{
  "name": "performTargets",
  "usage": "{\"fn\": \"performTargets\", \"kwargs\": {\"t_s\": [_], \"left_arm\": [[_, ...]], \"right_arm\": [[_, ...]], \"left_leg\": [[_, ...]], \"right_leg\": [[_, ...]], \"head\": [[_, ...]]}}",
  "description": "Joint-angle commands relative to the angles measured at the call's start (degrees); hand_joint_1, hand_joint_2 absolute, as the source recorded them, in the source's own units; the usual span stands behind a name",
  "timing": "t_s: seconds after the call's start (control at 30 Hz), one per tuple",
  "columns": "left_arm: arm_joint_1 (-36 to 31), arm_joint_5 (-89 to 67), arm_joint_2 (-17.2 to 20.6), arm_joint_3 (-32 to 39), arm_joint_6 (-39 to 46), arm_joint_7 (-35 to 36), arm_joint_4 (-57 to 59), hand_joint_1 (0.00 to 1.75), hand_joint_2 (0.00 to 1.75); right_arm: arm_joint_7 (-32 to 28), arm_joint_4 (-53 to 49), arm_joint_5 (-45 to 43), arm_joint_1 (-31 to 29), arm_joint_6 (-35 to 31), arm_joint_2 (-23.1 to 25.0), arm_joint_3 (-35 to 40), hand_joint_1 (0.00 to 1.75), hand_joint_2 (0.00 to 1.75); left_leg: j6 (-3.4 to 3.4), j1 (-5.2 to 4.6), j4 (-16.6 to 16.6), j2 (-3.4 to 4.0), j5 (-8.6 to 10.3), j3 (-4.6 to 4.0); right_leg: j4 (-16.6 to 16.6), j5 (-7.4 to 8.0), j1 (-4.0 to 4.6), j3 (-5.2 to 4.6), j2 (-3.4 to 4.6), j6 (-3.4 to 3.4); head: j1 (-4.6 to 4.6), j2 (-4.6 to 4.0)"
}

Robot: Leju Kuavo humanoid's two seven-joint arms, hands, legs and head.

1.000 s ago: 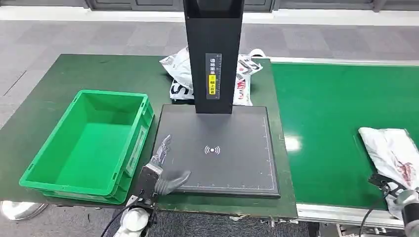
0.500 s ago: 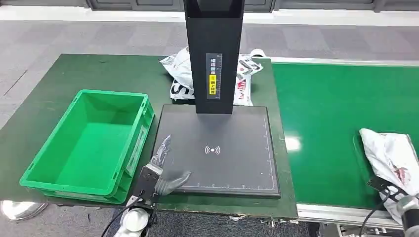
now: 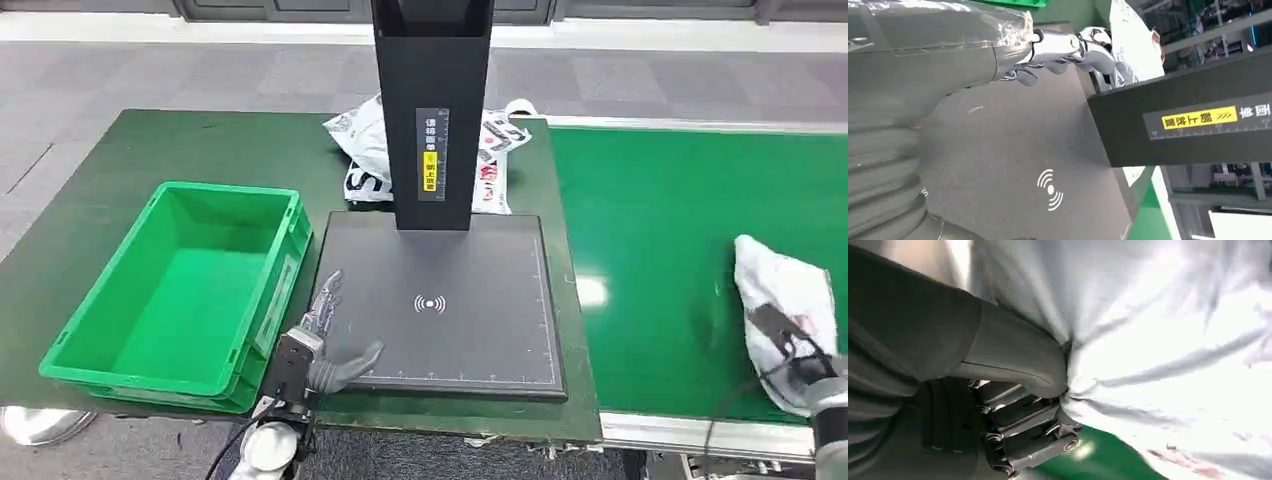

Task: Moved the parcel from conveyor to table for the left to box.

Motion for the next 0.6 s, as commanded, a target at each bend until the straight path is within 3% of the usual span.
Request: {"fn": "performTargets", "kwargs": {"t_s": [0.03, 0.17, 0.3, 0.4, 0.53, 0.6], "left_arm": [[2.35, -0.72, 1.07, 1.57, 2.14, 0.1, -2.07, 0.0, 1.75], [2.38, -1.06, 0.46, 2.51, 3.57, -0.43, -1.48, 0.0, 1.75], [4.46, -1.86, -0.3, 3.0, 4.08, -1.33, -2.49, 0.0, 1.75], [5.35, -3.61, -0.36, 2.77, 5.74, -1.49, -2.79, 0.0, 1.75], [5.23, -3.29, -0.15, 2.43, 5.15, -2.15, -2.38, 0.0, 1.75], [4.0, -3.76, -0.44, 1.64, 4.84, -2.01, -1.71, 0.0, 1.75]], "right_arm": [[-8.68, -9.62, -16.35, -5.3, 4.37, 8.34, -5.28, 1.75, 1.75], [-12.81, -16.97, -23.27, -6.02, 7.87, 10.57, 3.79, 1.75, 1.75], [-10.45, -33.78, -34.02, 1.44, 9.04, 14.3, 17.62, 1.75, 1.75], [-11.36, -41.02, -39.75, 5.93, 10.26, 14.19, 26.3, 1.75, 1.75], [-10.37, -47.77, -41.92, 9.94, 10.0, 15.45, 35.69, 1.75, 1.75], [-8.55, -49.28, -40.67, 12.34, 9.64, 18.89, 43.95, 1.75, 1.75]], "left_leg": [[-0.06, 0.01, -0.13, 0.48, 0.0, 0.11], [-0.09, 0.02, -0.07, 0.51, 0.01, 0.08], [-0.09, 0.06, -0.09, 0.44, 0.06, 0.02], [-0.09, 0.07, -0.12, 0.36, 0.07, 0.05], [-0.07, 0.04, -0.06, 0.15, 0.09, 0.02], [-0.11, 0.1, -0.15, 0.33, 0.08, 0.12]], "right_leg": [[-0.12, 0.14, 0.02, -0.04, 0.46, -0.06], [-0.05, 0.19, 0.03, -0.08, 0.54, 0.0], [-0.09, 0.23, 0.07, -0.07, 0.47, -0.01], [-0.13, 0.2, 0.08, -0.04, 0.39, 0.0], [-0.04, 0.12, 0.05, -0.05, 0.2, 0.04], [-0.15, 0.17, 0.11, 0.0, 0.36, -0.02]], "head": [[0.02, 0.0], [0.0, 0.0], [0.0, 0.0], [0.0, 0.0], [-0.02, 0.0], [-0.02, 0.0]]}}
